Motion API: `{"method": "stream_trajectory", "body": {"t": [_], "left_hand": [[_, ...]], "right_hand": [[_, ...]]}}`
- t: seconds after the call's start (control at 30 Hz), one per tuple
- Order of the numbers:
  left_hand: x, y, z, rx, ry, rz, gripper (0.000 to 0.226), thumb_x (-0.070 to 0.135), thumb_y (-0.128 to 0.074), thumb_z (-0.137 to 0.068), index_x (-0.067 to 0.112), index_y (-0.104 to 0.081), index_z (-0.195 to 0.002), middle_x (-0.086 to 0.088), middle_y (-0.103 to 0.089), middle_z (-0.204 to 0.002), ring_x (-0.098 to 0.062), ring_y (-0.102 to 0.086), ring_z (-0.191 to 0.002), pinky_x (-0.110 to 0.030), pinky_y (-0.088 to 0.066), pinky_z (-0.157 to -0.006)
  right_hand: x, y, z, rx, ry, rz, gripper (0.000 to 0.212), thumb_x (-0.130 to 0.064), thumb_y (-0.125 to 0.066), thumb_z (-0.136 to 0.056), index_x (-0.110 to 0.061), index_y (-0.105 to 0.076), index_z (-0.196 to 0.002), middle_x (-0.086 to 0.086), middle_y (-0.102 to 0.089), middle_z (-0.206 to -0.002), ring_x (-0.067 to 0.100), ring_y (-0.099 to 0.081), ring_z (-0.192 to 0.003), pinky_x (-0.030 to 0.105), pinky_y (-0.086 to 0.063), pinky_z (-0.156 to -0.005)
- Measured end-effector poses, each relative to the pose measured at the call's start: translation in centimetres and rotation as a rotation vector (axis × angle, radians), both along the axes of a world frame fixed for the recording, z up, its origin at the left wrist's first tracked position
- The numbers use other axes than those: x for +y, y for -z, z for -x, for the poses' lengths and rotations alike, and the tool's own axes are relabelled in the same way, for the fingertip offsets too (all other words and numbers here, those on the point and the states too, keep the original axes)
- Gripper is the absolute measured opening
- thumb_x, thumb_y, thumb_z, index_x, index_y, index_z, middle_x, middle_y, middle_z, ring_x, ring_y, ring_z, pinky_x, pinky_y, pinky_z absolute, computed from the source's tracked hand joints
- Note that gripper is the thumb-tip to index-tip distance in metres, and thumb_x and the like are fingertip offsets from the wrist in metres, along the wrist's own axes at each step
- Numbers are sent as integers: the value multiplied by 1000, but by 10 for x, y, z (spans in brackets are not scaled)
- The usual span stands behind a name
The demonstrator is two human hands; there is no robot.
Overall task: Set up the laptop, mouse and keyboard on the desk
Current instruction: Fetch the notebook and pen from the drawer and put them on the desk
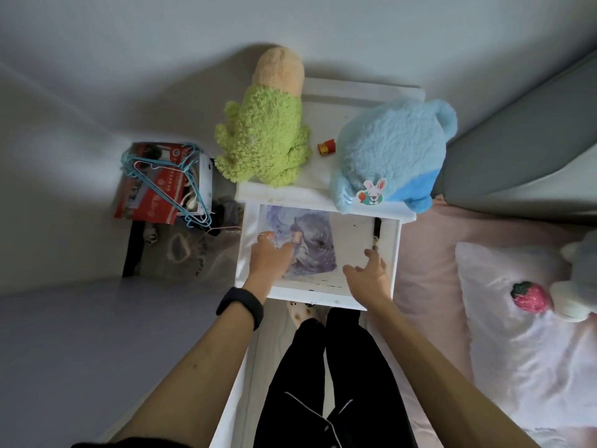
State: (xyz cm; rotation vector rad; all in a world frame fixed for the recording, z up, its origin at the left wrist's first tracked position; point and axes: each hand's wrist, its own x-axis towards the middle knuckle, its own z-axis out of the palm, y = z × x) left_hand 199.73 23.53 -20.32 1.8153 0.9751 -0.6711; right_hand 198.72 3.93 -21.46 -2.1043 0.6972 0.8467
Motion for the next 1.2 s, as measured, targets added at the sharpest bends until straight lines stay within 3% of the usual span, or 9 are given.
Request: {"method": "stream_trajectory", "body": {"t": [0.17, 0.33, 0.5, 0.67, 0.77, 0.87, 0.93, 1.03, 1.2], "left_hand": [[-6, 34, -10, 59, 56, -64, 63, 18, -51, -98, 6, -18, -150, -17, -39, -150, -35, -47, -130, -33, -43, -93], [-3, 45, -8, 78, 38, -137, 36, 15, -44, -101, 3, -39, -133, -19, -55, -128, -35, -58, -109, -37, -49, -81], [3, 38, -4, 16, 39, -109, 18, 22, -46, -100, 10, -52, -111, -10, -61, -99, -24, -55, -81, -30, -41, -66], [13, 23, -1, -11, 54, -143, 7, 23, -50, -98, 16, -51, -101, 5, -55, -84, -20, -55, -80, -29, -41, -67], [14, 13, -2, 1, 51, -153, 11, 25, -52, -97, 16, -55, -104, 1, -61, -91, -22, -58, -87, -29, -43, -72], [12, -4, -4, 21, 69, -154, 10, 25, -54, -95, 17, -54, -102, -1, -61, -94, -26, -59, -91, -31, -47, -75], [10, -22, -7, 33, 89, -163, 9, 25, -54, -95, 20, -51, -101, -2, -59, -96, -27, -59, -93, -36, -52, -84], [10, -44, -10, 51, 112, -178, 8, 23, -53, -94, 18, -51, -100, -3, -60, -94, -28, -63, -93, -38, -53, -85], [17, -50, -2, 36, 110, -220, 6, 21, -52, -94, 17, -49, -96, 0, -55, -82, -31, -64, -90, -38, -51, -78]], "right_hand": [[7, 20, -23, 22, -34, 81, 69, -7, -50, -93, -10, -20, -154, 20, -22, -154, 40, -49, -127, 40, -42, -102], [17, 25, -22, 25, -151, 313, 52, -9, -52, -93, -4, -27, -139, 20, -41, -133, 46, -57, -109, 43, -45, -80], [13, 37, -34, -8, -176, 358, 46, -34, -48, -102, -2, -33, -132, 21, -48, -131, 47, -57, -114, 48, -47, -85], [15, 44, -51, -26, -88, 336, 36, -33, -47, -103, -4, -40, -123, 20, -60, -124, 44, -59, -114, 47, -47, -88], [15, 46, -51, -2, -39, 229, 22, -26, -44, -100, -7, -42, -110, 19, -69, -103, 39, -70, -89, 44, -57, -82], [9, 30, -46, 49, 92, 91, 14, -16, -45, -96, -5, -49, -102, 14, -69, -84, 27, -68, -61, 27, -56, -54], [3, 18, -40, 42, 35, 109, 12, -17, -46, -94, -8, -50, -100, 15, -69, -95, 28, -66, -70, 24, -50, -53], [-4, 10, -37, 70, -114, 131, 26, -26, -52, -91, -10, -47, -111, 16, -67, -110, 34, -69, -91, 35, -56, -76], [4, 21, -36, 68, -653, 293, 47, -40, -65, -88, -17, -44, -124, 9, -50, -124, 36, -59, -110, 41, -49, -87]]}}
